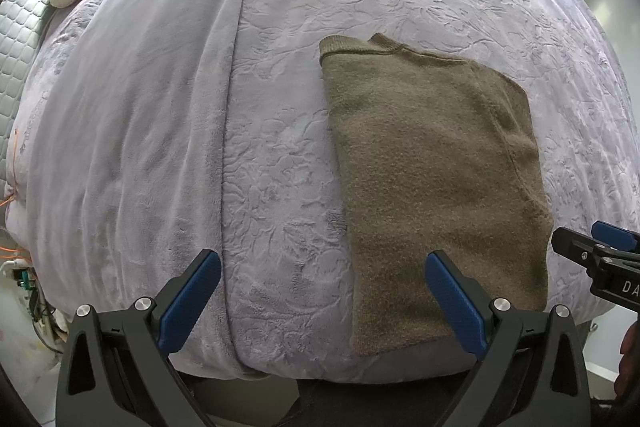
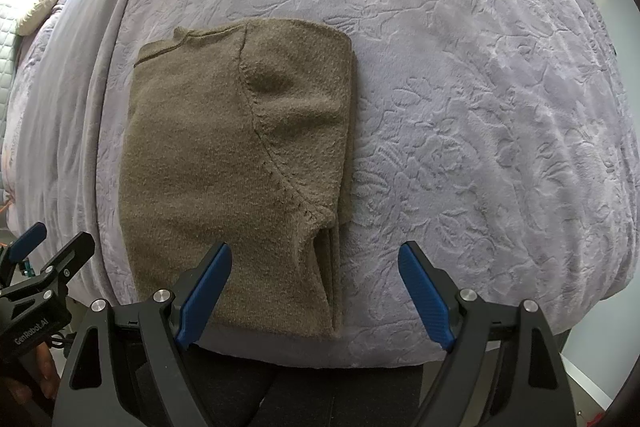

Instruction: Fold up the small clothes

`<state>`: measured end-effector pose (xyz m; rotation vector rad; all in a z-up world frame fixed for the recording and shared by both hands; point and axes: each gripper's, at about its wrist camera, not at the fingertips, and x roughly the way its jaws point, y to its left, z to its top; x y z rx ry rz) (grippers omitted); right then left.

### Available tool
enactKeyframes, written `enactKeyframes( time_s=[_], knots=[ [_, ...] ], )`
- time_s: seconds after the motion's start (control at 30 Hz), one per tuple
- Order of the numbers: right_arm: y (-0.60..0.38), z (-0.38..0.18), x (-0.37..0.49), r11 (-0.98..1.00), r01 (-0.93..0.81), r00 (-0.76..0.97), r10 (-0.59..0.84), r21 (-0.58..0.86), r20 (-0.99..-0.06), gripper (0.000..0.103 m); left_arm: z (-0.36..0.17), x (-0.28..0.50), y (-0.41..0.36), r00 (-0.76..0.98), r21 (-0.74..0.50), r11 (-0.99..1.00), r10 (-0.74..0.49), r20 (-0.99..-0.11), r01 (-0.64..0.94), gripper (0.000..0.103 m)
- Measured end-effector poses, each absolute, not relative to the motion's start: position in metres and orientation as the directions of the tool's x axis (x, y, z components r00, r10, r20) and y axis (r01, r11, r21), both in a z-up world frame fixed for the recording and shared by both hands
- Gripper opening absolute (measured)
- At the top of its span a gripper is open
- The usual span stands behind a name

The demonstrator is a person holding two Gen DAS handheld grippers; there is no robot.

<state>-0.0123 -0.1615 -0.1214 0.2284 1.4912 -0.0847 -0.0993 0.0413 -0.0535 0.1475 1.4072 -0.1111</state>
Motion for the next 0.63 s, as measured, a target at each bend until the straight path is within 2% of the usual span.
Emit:
enactKeyframes(
  time_s=[0.63],
  knots=[
    [-0.1570, -0.1215, -0.0103, 0.980, 0.180, 0.080, 0.073, 0.086, -0.994, 0.087, -0.0537, -0.0979, 0.0426, 0.161, 0.028, 0.984, 0.000, -0.987, 0.174, 0.102]
  ],
)
